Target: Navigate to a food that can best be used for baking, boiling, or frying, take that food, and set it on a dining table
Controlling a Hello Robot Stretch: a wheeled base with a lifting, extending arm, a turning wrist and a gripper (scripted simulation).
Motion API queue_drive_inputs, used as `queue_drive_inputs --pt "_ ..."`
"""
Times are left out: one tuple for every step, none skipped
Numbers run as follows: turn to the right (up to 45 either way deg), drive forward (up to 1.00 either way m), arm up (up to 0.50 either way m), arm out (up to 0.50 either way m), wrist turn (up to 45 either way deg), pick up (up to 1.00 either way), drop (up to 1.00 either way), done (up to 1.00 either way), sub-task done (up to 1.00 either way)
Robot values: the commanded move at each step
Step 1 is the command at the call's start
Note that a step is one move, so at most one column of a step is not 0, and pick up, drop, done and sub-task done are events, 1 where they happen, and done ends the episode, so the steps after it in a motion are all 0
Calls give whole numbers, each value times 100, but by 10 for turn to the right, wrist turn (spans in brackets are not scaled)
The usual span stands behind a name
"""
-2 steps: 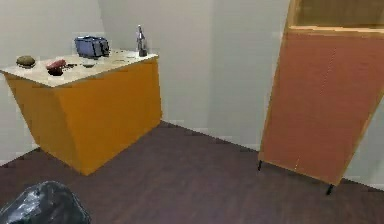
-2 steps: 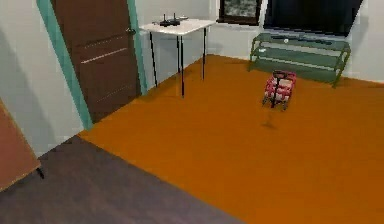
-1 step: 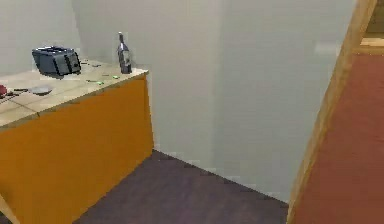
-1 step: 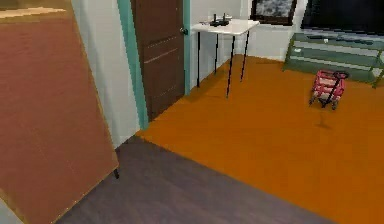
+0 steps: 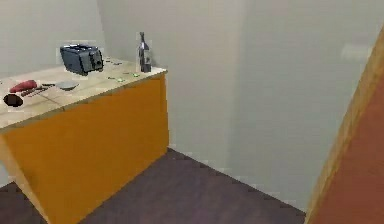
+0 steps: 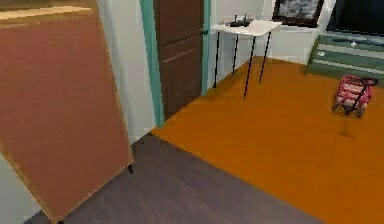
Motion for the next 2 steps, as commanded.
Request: queue_drive_inputs --pt "0 40 0 0 0 0 0 0 0" --pt "-450 0 0 0 0 0 0 0 0"
